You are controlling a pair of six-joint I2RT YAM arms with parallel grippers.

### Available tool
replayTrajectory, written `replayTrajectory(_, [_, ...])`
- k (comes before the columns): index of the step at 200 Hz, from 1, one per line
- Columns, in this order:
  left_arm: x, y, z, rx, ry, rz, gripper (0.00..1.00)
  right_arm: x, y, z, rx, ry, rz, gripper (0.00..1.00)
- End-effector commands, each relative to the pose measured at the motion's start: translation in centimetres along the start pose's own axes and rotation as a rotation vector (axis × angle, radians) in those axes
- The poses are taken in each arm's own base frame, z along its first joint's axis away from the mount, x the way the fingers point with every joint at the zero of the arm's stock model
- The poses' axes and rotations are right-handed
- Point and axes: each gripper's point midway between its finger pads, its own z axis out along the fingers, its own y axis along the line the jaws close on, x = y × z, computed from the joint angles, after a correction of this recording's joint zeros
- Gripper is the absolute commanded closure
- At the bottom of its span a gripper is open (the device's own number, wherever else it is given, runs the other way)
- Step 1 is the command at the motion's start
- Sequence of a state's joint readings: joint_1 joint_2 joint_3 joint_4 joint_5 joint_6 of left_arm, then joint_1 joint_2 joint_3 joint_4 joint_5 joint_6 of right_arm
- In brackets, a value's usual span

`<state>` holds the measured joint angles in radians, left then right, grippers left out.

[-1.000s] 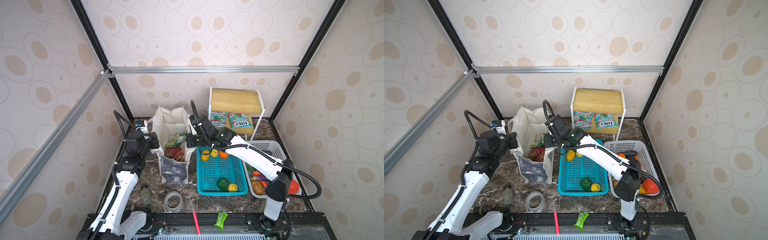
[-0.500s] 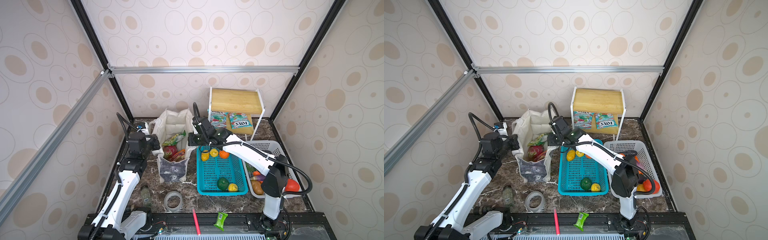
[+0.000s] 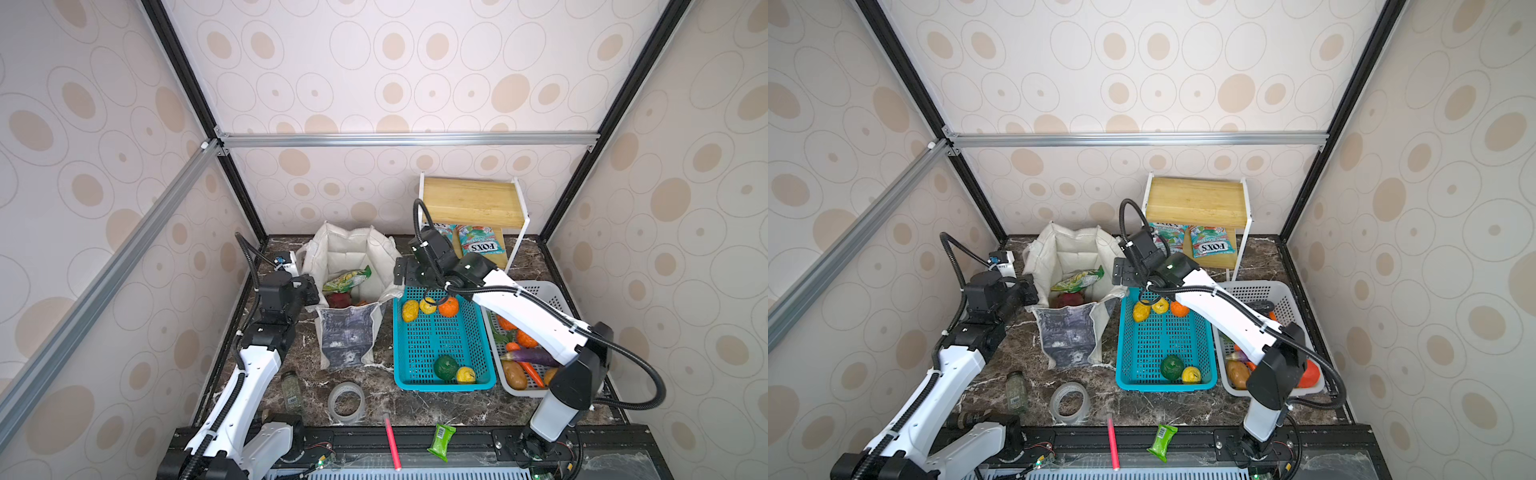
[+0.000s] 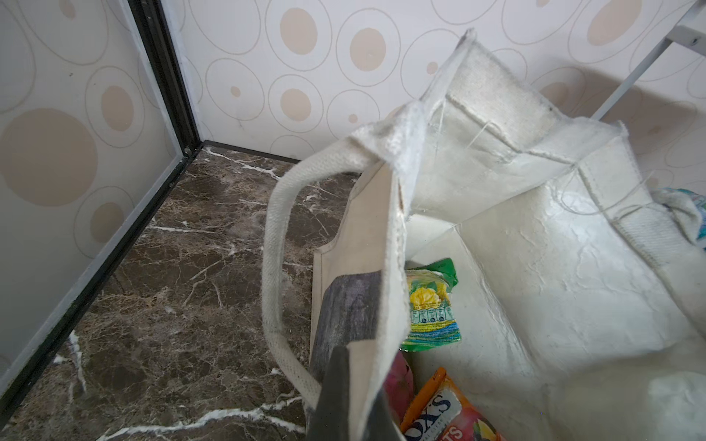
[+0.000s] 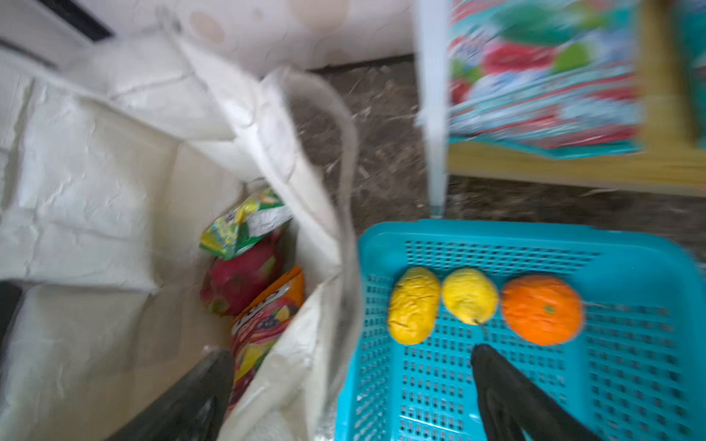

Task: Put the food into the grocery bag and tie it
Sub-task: 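Withdraw the right gripper from the tote toward the white vegetable basket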

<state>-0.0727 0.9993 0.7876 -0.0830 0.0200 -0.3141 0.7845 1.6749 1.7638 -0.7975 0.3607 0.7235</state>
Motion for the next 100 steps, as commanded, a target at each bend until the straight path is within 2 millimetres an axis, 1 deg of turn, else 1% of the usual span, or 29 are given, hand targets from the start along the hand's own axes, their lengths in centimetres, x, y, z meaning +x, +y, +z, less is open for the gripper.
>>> replayTrajectory(1, [-1.1, 0.1, -0.4, -0.007, -0.04, 0.016, 1.0, -2.2, -9.1, -5.6, 0.389, -0.162, 0.045, 0.0])
replayTrajectory(11, [-1.1, 0.2, -0.4, -0.009, -0.043, 0.016, 1.0, -2.6, -10.9, -7.5, 0.448, -0.199, 0.031, 0.0])
replayTrajectory(14, [-1.1, 0.2, -0.4, -0.009, -0.041, 0.017, 1.0, -2.5, -11.3, -7.7, 0.463, -0.197, 0.02, 0.0])
replayTrajectory(15, [-1.1, 0.2, -0.4, -0.008, -0.042, 0.017, 1.0, -2.6, -11.5, -8.1, 0.461, -0.203, 0.021, 0.0])
replayTrajectory(18, [-1.1, 0.2, -0.4, -0.01, -0.043, 0.017, 1.0, -2.4, -11.9, -8.1, 0.471, -0.193, 0.003, 0.0])
replayTrajectory(19, [-1.1, 0.2, -0.4, -0.01, -0.043, 0.017, 1.0, -2.6, -12.0, -8.4, 0.467, -0.196, 0.003, 0.0])
replayTrajectory(27, [-1.1, 0.1, -0.5, -0.008, -0.043, 0.016, 1.0, -2.2, -12.6, -8.8, 0.452, -0.165, -0.068, 0.0])
replayTrajectory(37, [-1.1, 0.1, -0.5, -0.005, -0.043, 0.016, 1.0, -1.4, -13.0, -8.8, 0.397, -0.096, -0.174, 0.0])
replayTrajectory(42, [-1.1, 0.1, -0.5, -0.003, -0.045, 0.015, 1.0, -1.2, -13.5, -8.9, 0.376, -0.077, -0.198, 0.0])
replayTrajectory(55, [-1.2, 0.1, -0.5, -0.002, -0.046, 0.012, 1.0, -1.0, -16.1, -9.7, 0.413, -0.109, -0.132, 0.0])
replayTrajectory(76, [-1.2, 0.1, -0.6, -0.005, -0.045, 0.015, 1.0, 0.2, -20.1, -10.0, 0.45, -0.184, -0.011, 0.0])
replayTrajectory(88, [-1.2, 0.1, -0.6, -0.006, -0.045, 0.013, 1.0, 1.0, -21.9, -9.7, 0.412, -0.17, 0.094, 0.0])
replayTrajectory(100, [-1.2, 0.1, -0.6, -0.004, -0.047, 0.013, 1.0, 2.0, -23.7, -9.2, 0.385, -0.113, 0.219, 0.0])
